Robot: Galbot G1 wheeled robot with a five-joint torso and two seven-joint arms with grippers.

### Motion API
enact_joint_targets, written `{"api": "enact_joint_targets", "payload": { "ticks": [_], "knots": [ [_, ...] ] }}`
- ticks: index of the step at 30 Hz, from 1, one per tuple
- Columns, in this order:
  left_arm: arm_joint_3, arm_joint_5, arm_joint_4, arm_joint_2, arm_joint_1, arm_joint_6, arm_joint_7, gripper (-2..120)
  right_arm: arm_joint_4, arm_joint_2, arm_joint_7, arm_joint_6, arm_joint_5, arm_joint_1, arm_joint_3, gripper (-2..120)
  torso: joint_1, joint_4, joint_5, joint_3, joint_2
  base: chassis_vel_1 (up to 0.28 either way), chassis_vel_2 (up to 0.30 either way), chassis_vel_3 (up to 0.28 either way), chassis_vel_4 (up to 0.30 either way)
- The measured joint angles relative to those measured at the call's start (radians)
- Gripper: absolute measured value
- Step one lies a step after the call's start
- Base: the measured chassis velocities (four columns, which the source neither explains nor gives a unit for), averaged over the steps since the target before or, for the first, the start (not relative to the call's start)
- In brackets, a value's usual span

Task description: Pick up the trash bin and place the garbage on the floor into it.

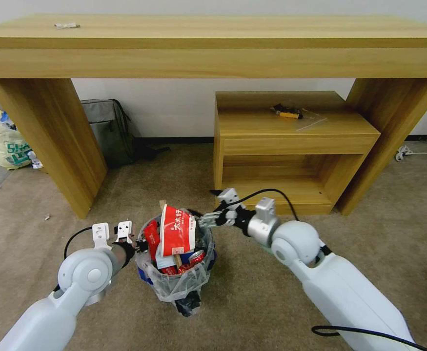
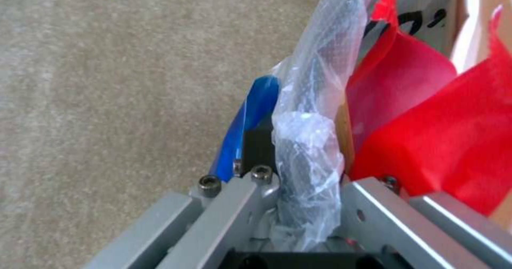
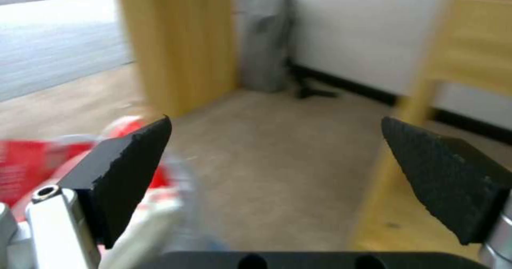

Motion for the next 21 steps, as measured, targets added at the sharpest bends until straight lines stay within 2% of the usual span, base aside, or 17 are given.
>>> {"api": "enact_joint_targets", "payload": {
  "ticks": [3, 4, 7, 8, 11, 14, 15, 16, 19, 21],
  "knots": [
    [-0.018, 0.008, 0.0, -0.003, 0.015, 0.0, -0.004, 0, -0.007, 0.006, 0.014, 0.049, -0.04, -0.063, 0.09, 100, 0.0, 0.0002, 0.0, 0.0, 0.0, 0.0, 0.0, 0.0, 0.0],
    [-0.018, 0.008, 0.0, -0.003, 0.015, 0.0, -0.004, 0, -0.007, 0.006, 0.014, 0.049, -0.04, -0.063, 0.09, 100, 0.0, 0.0002, 0.0, 0.0, 0.0, 0.0, 0.0, 0.0, 0.0],
    [-0.031, 0.012, 0.005, -0.021, 0.022, 0.0, -0.017, 0, 0.005, 0.024, 0.016, 0.095, -0.113, -0.166, 0.23, 100, 0.0, 0.0003, 0.0, 0.0, 0.0, 0.0, 0.0, 0.0, 0.0],
    [-0.031, 0.012, 0.005, -0.021, 0.022, 0.0, -0.017, 0, 0.005, 0.024, 0.016, 0.095, -0.113, -0.166, 0.23, 100, 0.0, 0.0003, 0.0, 0.0, 0.0, 0.0, 0.0, 0.0, 0.0],
    [-0.043, 0.016, 0.013, -0.029, 0.03, 0.0, -0.023, 0, 0.02, 0.028, -0.004, 0.171, -0.17, -0.311, 0.379, 100, 0.0, -0.0005, 0.0004, 0.0, 0.0, 0.0, 0.0, 0.0, 0.0],
    [-0.049, 0.028, 0.017, -0.036, 0.036, 0.0, -0.021, 0, 0.02, 0.032, -0.02, 0.221, -0.199, -0.38, 0.436, 100, 0.0, -0.0003, -0.0001, 0.0, 0.0, 0.0, 0.0, 0.0, 0.0],
    [-0.055, 0.057, 0.022, -0.047, 0.044, 0.0, -0.011, 0, 0.014, 0.041, -0.028, 0.274, -0.225, -0.431, 0.476, 100, 0.0, -0.0002, 0.0, 0.0, 0.0, 0.0, 0.0, 0.0, 0.0],
    [-0.055, 0.057, 0.022, -0.047, 0.044, 0.0, -0.011, 0, 0.014, 0.041, -0.028, 0.274, -0.225, -0.431, 0.476, 100, 0.0, -0.0002, 0.0, 0.0, 0.0, 0.0, 0.0, 0.0, 0.0],
    [-0.065, 0.086, 0.025, -0.072, 0.061, 0.0, -0.002, 0, 0.006, 0.072, -0.031, 0.382, -0.26, -0.516, 0.54, 100, 0.0, 0.0003, 0.0001, 0.0, 0.0, 0.0, 0.0, 0.0, 0.0],
    [-0.068, 0.09, 0.025, -0.078, 0.065, 0.0, -0.003, 0, 0.01, 0.079, -0.03, 0.41, -0.262, -0.544, 0.555, 100, 0.0, 0.0, 0.0, 0.0, 0.0, 0.0, 0.0, 0.0, 0.0]
  ]
}}
